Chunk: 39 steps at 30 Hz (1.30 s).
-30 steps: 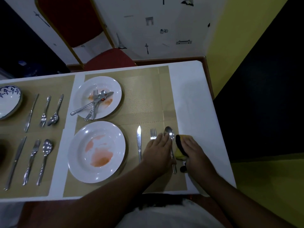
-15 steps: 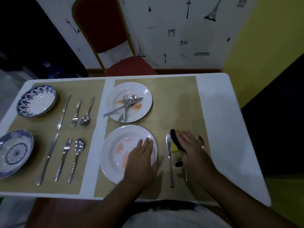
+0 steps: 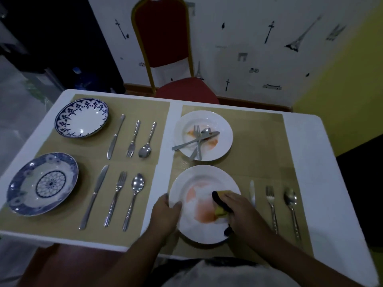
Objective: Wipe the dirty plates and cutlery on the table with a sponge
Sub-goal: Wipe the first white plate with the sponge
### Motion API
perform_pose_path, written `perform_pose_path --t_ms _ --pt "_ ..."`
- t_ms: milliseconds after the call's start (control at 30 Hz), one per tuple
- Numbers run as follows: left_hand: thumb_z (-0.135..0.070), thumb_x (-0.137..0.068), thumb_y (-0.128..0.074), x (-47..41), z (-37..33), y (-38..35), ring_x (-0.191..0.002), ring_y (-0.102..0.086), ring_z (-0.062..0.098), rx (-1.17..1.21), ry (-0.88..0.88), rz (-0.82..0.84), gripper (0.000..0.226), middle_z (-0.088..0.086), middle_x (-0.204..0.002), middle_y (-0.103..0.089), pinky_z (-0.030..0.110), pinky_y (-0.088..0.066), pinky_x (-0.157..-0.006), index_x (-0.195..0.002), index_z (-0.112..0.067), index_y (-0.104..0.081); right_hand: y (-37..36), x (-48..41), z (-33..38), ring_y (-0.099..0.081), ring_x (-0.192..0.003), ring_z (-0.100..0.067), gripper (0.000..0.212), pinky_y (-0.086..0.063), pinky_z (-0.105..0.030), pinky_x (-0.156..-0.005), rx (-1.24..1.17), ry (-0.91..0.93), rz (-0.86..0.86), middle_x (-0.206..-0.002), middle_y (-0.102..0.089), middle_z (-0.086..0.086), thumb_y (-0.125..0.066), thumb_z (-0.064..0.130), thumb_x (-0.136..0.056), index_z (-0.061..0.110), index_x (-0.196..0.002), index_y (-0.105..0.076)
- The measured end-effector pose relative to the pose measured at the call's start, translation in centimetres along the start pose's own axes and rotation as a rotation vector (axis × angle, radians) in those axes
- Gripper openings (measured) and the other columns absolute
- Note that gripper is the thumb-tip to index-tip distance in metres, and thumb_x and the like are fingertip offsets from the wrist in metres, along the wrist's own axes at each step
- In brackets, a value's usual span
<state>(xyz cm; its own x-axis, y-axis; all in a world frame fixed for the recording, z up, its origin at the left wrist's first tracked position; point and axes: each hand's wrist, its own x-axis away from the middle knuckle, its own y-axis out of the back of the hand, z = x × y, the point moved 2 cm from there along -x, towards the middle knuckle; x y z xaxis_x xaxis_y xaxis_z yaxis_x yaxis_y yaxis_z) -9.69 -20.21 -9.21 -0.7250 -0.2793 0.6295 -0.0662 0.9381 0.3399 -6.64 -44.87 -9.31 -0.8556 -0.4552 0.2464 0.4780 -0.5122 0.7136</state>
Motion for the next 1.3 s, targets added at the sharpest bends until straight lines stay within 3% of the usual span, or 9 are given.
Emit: perform_pose_path --t_ms 133,267,500,633,867,967,1033,1133,1300 --pt "-0.023 -0.101 -0.049 0.8 -1.5 -0.1 -0.094 -0.071 0.028 0.226 0.049 0.157 0.024 0.006 -0.103 -0.074 0.049 -0.063 -0.077 -0.116 -0.022 -0.067 -0.2 -1.3 1.3 -0.052 -0.116 -0.017 0.065 -0.044 -0.032 -0.098 -0.029 -0.106 -0.149 -0.125 -0.055 0.002 -0.062 0.017 -0.072 0.023 -0.134 -0.048" --pt "-0.033 -0.104 -0.043 1.8 -2.0 -0.2 -0.091 -0.070 0.034 0.251 0.009 0.192 0.026 0.012 -0.100 -0.072 0.057 -0.059 -0.073 -0.109 -0.023 -0.067 -0.2 -2.2 4.2 -0.062 -0.081 -0.017 0.018 -0.054 -0.037 -0.070 0.019 -0.198 -0.142 -0.090 -0.061 0.002 -0.054 0.021 -0.089 0.024 -0.104 -0.064" --pt "-0.036 -0.106 -0.041 2.4 -3.8 0.4 -0.092 -0.072 0.030 0.241 -0.087 0.309 0.031 0.009 -0.101 -0.074 0.053 -0.063 -0.073 -0.111 -0.026 -0.069 1.6 -4.3 8.9 -0.057 -0.089 -0.007 0.029 -0.046 -0.010 -0.069 -0.056 -0.150 -0.136 -0.108 -0.065 0.004 -0.047 0.010 -0.093 0.019 -0.118 -0.057" --pt "-0.037 -0.106 -0.042 1.9 -5.2 1.6 -0.092 -0.072 0.034 0.303 -0.073 0.267 0.032 0.013 -0.101 -0.074 0.053 -0.062 -0.074 -0.110 -0.025 -0.071 1.2 -4.4 10.2 -0.055 -0.103 0.001 0.022 -0.046 -0.022 -0.091 0.087 0.131 0.026 -0.113 -0.063 0.014 -0.052 0.027 -0.092 0.030 -0.111 -0.062" --pt "-0.033 -0.107 -0.042 2.2 -5.9 3.0 -0.086 -0.072 0.034 0.362 -0.066 0.214 0.033 0.013 -0.097 -0.076 0.053 -0.062 -0.070 -0.110 -0.021 -0.072 3.4 -1.8 10.4 -0.058 -0.096 -0.009 0.025 -0.044 -0.026 -0.088 0.184 0.361 0.278 -0.107 -0.068 0.004 -0.046 0.023 -0.096 0.022 -0.111 -0.066" --pt "-0.033 -0.107 -0.040 2.7 -6.3 3.1 -0.076 -0.071 0.022 0.366 -0.088 0.195 0.034 0.008 -0.091 -0.076 0.040 -0.058 -0.064 -0.106 -0.018 -0.071 5.2 -1.8 11.2 -0.057 -0.096 -0.015 0.029 -0.044 -0.023 -0.087 0.131 0.343 0.115 -0.107 -0.066 0.000 -0.051 0.010 -0.091 0.021 -0.114 -0.065" --pt "-0.033 -0.107 -0.039 3.1 -6.8 3.2 -0.073 -0.069 0.019 0.352 -0.113 0.171 0.036 0.006 -0.086 -0.074 0.036 -0.057 -0.061 -0.102 -0.017 -0.071 7.7 -2.2 12.0 -0.055 -0.094 -0.002 0.040 -0.038 -0.005 -0.081 -0.008 0.230 -0.064 -0.106 -0.064 -0.002 -0.048 -0.007 -0.086 0.015 -0.115 -0.065" --pt "-0.035 -0.107 -0.039 3.7 -7.2 3.3 -0.077 -0.072 0.022 0.300 -0.139 0.155 0.036 0.005 -0.088 -0.075 0.037 -0.058 -0.060 -0.101 -0.020 -0.072 10.5 -3.4 11.9 -0.050 -0.091 0.015 0.044 -0.035 0.002 -0.078 -0.034 0.217 -0.224 -0.103 -0.064 -0.001 -0.047 -0.015 -0.078 0.006 -0.112 -0.065" --pt "-0.031 -0.107 -0.042 4.6 -7.8 2.3 -0.077 -0.071 0.022 0.378 -0.131 0.160 0.032 0.005 -0.089 -0.075 0.036 -0.058 -0.059 -0.108 -0.017 -0.071 7.7 -4.2 9.4 -0.036 -0.130 -0.017 0.049 -0.010 -0.015 -0.109 0.164 0.164 -0.051 -0.141 -0.045 -0.007 -0.054 0.007 -0.084 0.011 -0.133 -0.049"
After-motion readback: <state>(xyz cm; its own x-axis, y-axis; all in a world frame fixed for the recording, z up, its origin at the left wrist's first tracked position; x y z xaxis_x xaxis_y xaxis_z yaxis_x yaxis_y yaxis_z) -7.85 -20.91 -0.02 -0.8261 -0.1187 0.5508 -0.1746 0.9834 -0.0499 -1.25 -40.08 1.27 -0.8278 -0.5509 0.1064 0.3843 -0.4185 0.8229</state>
